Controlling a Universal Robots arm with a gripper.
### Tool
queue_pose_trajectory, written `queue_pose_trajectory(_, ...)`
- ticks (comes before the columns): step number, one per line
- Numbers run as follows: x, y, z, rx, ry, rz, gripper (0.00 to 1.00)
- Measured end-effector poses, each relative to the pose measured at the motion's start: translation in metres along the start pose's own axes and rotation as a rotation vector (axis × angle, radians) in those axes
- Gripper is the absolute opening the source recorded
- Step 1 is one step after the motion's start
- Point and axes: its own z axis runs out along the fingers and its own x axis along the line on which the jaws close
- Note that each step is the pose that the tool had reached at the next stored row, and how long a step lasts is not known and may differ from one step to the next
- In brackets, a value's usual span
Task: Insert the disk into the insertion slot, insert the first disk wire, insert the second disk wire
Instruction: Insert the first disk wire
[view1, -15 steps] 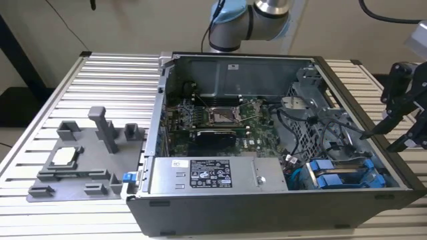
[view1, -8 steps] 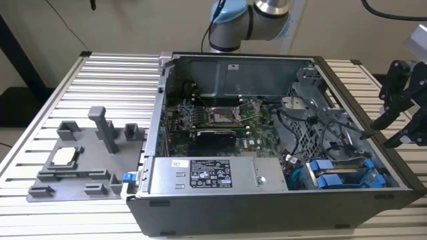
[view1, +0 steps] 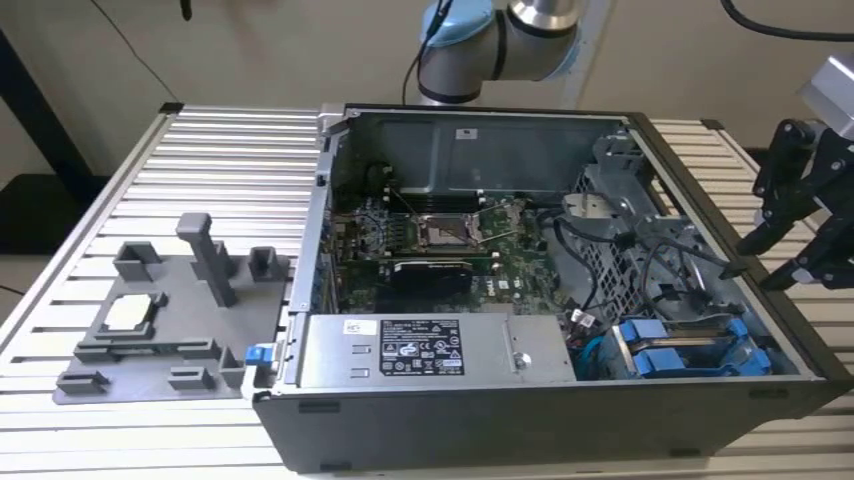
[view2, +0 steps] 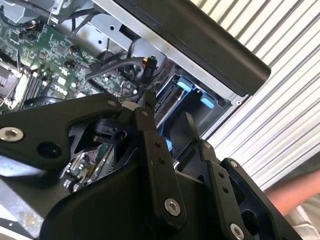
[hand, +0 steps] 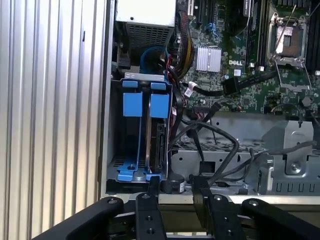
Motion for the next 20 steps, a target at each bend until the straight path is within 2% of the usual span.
queue_pose_trajectory(3, -0.0010, -0.0014, 0.0023, 0.0041, -0.0047, -0.003, 0.41)
queue_pose_trajectory(8, -0.0038, -0.0042, 0.0075, 0.0089, -0.0081, -0.006, 0.41)
queue_pose_trajectory(20, -0.0172, -0.0109, 0.0242, 0.0182, -0.0083, -0.011, 0.41)
